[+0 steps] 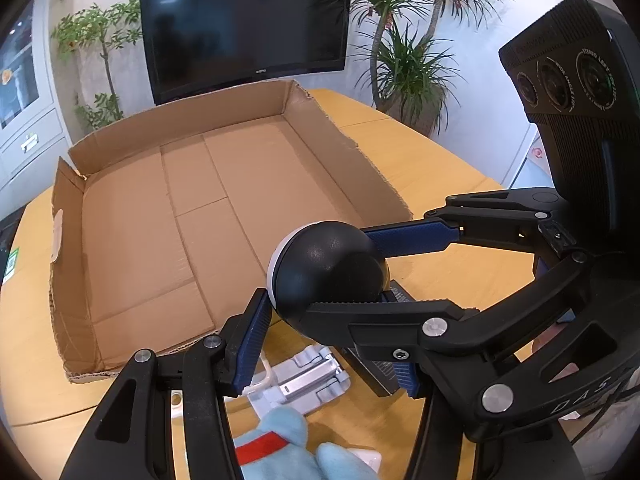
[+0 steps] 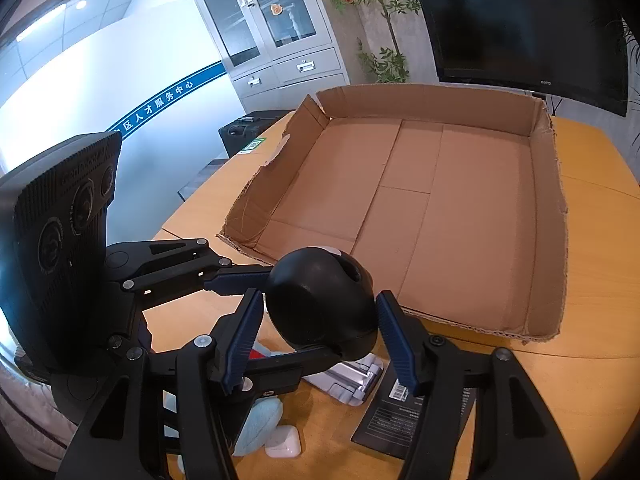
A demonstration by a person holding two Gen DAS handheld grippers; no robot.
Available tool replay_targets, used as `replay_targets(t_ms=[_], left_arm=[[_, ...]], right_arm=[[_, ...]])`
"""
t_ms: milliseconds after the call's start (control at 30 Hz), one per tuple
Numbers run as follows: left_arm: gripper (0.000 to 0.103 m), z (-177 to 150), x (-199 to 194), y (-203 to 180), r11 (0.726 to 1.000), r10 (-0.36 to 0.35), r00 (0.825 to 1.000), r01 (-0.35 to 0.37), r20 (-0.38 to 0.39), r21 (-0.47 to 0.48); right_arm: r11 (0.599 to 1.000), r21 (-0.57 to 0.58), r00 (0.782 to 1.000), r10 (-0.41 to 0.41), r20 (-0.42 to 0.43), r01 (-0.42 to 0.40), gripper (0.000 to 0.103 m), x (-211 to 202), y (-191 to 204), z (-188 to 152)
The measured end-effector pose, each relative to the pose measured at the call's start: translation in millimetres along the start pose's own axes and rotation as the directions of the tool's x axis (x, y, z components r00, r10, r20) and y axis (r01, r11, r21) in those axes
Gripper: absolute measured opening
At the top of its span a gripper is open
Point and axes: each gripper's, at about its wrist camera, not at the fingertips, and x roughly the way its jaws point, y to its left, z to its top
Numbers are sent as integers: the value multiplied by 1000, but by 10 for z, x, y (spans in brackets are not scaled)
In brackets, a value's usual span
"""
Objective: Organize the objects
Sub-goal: 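Lower the speaker ball into the box and open both grippers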
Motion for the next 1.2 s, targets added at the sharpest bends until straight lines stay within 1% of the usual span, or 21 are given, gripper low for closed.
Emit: replay_targets(t_ms=[300,500,933,1200], left_arm=[[54,-6,79,143,1000,2,1000,-3,-9,-16],[54,55,125,246,999,9,1000,-10,-17,-40],[54,139,278,647,996,23,999,-26,-40,-84],[54,217,542,920,993,22,995,-33,-94,-116]], right_arm=[[1000,-3,1000,5,-17,-5,56,147,-25,63],[1000,0,1000,17,-21,-17,56,236,-65,131],[999,-10,997,44,-59,-45,56,563,-88,378],[998,16,992,70,-103,-69,56,859,-236,499]])
